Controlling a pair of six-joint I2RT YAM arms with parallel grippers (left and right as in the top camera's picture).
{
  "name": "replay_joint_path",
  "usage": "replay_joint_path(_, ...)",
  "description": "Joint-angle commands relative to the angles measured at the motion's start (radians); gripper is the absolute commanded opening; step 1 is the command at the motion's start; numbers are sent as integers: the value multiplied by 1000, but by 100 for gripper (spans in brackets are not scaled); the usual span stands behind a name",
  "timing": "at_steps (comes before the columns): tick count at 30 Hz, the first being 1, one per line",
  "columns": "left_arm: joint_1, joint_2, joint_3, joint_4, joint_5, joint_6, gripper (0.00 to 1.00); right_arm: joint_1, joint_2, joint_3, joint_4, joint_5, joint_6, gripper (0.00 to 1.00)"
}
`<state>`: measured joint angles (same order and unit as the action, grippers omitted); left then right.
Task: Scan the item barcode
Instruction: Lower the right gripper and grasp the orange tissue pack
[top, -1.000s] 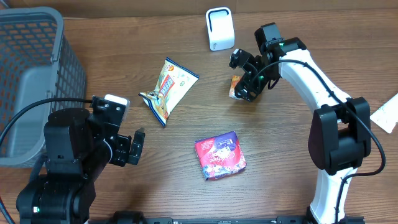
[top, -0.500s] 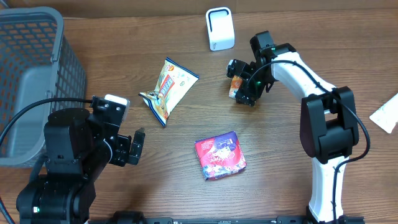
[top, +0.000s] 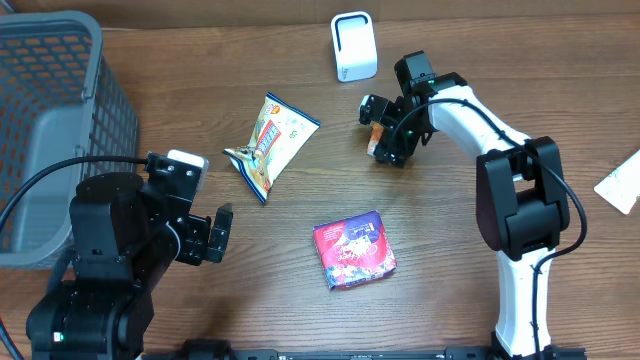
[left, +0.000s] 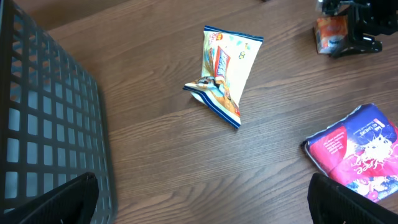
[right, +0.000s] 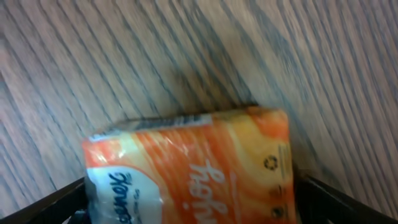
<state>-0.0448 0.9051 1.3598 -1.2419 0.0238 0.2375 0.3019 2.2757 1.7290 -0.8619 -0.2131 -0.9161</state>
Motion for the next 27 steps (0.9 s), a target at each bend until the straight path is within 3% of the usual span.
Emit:
replay_joint_path(1,6,-2,0,2,14,-13,100,18,44,6,1,11,13,100)
replay_joint_path(5,6,-2,0,2,14,-13,100,18,44,6,3,11,57,97)
replay_joint_path(11,6,-2,0,1,14,-13,100,18,44,6,5,11,83,68)
replay_joint_path(23,6,-2,0,0,14,-13,100,18,-21,8,6,5,203,70)
replay_joint_path(27,6,-2,0,-14,14,-13,100,18,-79,22,-41,-83,214,69)
